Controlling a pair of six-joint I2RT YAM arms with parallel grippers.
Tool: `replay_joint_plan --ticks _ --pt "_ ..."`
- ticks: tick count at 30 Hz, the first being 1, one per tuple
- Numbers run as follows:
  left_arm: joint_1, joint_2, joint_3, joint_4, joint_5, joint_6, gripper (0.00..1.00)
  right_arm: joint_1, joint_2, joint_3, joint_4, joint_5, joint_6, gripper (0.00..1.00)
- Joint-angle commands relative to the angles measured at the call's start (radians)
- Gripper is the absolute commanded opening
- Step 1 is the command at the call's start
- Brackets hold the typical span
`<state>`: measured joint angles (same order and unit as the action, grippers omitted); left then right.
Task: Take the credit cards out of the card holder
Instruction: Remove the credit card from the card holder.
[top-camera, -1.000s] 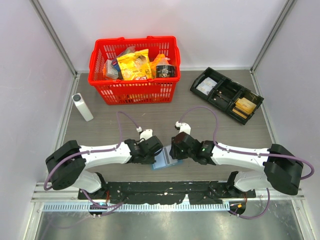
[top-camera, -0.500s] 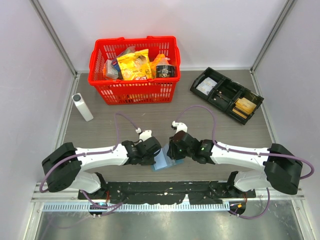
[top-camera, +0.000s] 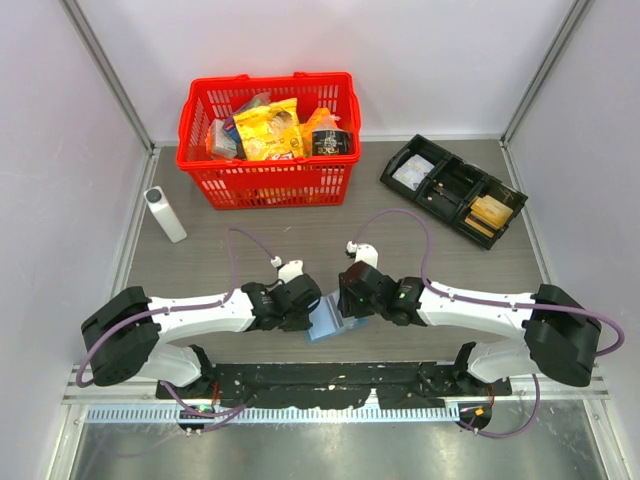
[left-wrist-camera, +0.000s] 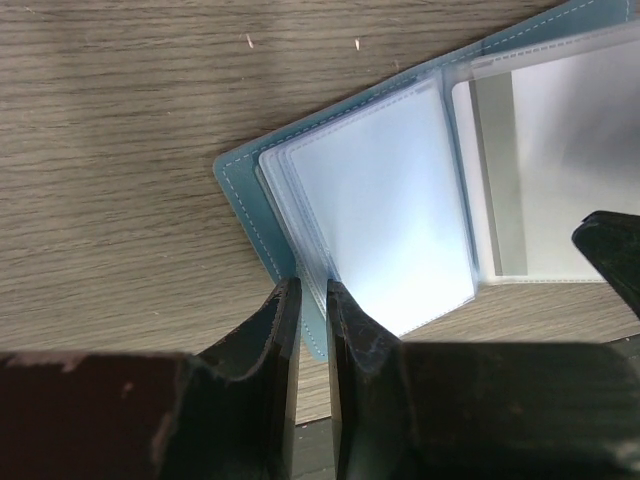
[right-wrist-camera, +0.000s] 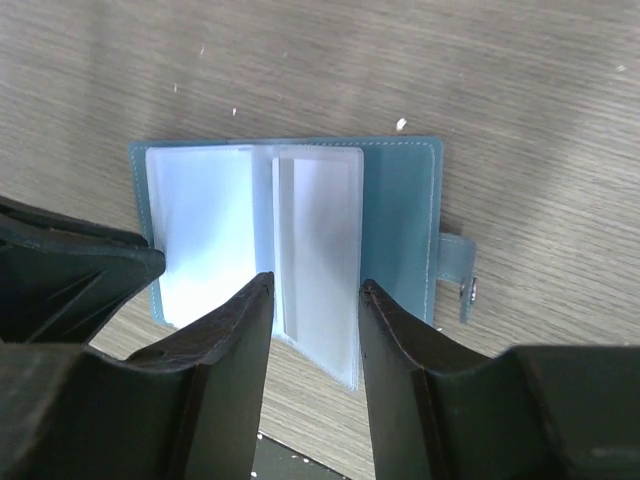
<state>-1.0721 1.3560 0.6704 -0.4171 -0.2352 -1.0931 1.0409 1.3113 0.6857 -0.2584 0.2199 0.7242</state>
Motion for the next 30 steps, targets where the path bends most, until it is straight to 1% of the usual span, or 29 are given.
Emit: replay_joint_plan --ticks 1,2,5,12,18,22,25,30 --pt "-0.003 -0.024 -0.002 0.032 0.000 -0.010 0.19 0.014 -0.014 0.081 -0.075 0.140 0.014 0.46" --pt "-0.003 -0.023 -0.002 0.034 0.000 -0.010 0.19 0.013 -0.011 0.096 -0.102 0.166 0.008 0.46" --pt "-0.003 -0.023 -0.002 0.035 0.002 -0.010 0.19 0.013 0.003 0.104 -0.102 0.174 0.006 0.46" --pt "-0.003 -0.037 0.009 0.024 0.004 -0.011 0.19 0.013 0.058 0.080 -0.047 0.157 -0.002 0.47" --pt "-0.003 -0.103 0.076 -0.052 -0.033 0.005 0.20 0.010 0.112 0.060 0.013 0.139 0.006 0.47" --pt "-0.005 -0.132 0.107 -0.040 -0.035 0.022 0.21 0.010 0.140 0.063 0.010 0.147 0.003 0.48" --pt "-0.003 -0.107 0.115 -0.006 -0.023 0.039 0.21 0.008 0.151 0.058 0.011 0.154 0.007 0.48" --pt "-0.005 -0.018 0.126 0.015 -0.026 0.053 0.21 0.008 0.158 0.052 0.019 0.139 0.004 0.48"
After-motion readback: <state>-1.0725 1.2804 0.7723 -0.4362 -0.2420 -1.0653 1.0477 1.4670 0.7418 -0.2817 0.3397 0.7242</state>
